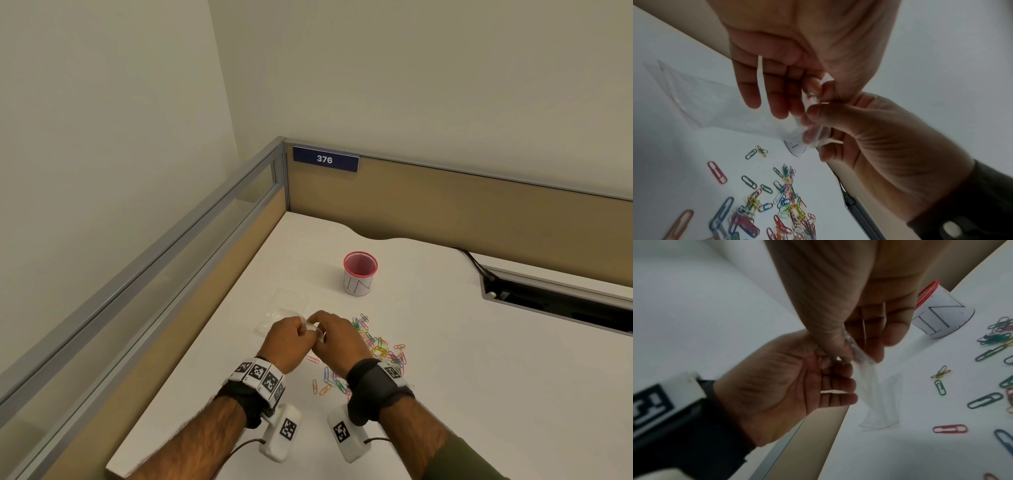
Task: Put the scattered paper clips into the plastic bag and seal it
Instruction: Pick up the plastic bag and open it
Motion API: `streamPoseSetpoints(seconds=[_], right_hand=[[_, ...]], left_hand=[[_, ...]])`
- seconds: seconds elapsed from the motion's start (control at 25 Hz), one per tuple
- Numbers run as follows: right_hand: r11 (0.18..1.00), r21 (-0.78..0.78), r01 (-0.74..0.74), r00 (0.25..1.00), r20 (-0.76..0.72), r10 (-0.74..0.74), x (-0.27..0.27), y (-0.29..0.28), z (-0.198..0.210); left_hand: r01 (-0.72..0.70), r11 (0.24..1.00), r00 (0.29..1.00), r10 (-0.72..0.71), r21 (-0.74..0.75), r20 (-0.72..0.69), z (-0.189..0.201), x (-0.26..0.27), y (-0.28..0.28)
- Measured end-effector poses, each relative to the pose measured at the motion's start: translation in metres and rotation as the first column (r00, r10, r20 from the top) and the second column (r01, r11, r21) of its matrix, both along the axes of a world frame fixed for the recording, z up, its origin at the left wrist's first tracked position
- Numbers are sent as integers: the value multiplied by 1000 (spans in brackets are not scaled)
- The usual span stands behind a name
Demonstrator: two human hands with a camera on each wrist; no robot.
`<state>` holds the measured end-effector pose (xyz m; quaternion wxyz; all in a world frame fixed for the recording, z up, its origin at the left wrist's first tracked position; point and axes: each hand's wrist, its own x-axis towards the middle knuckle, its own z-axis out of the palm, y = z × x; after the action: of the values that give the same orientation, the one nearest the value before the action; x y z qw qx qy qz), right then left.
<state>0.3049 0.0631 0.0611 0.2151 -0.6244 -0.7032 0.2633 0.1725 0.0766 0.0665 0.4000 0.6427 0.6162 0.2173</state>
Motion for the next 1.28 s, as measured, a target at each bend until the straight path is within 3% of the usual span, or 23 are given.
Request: streamPoseSetpoints(seconds=[0.24, 0.44, 0.6, 0.8, 1.08, 1.16, 1.28], right_hand=[[993, -63, -105, 991, -94, 98, 6, 2, 1], [988, 45, 146, 989, -17, -145, 11, 8, 3], [978, 9, 206, 975, -82, -205, 18, 9, 4], [988, -38, 151, 968, -196, -155, 5, 10, 5], [986, 49, 159, 974, -174, -148, 0, 6, 22], [978, 139, 157, 976, -176, -132, 4, -2, 34], [998, 64, 11, 1000, -17, -10, -11, -4, 39]], left_hand=[[46, 999, 999, -46, -13, -28, 3, -11, 6], [144, 986, 987, -149, -83, -57, -10, -23, 9], [82, 990, 992, -92, 116, 89, -16, -27, 2], [229, 954, 967, -200, 193, -158, -26, -13, -4], [31, 926, 990, 22, 376, -137, -43, -12, 4], [82, 911, 980, 1, 405, -201, -45, -7, 11], [142, 886, 963, -20, 441, -269, -55, -9, 15]])
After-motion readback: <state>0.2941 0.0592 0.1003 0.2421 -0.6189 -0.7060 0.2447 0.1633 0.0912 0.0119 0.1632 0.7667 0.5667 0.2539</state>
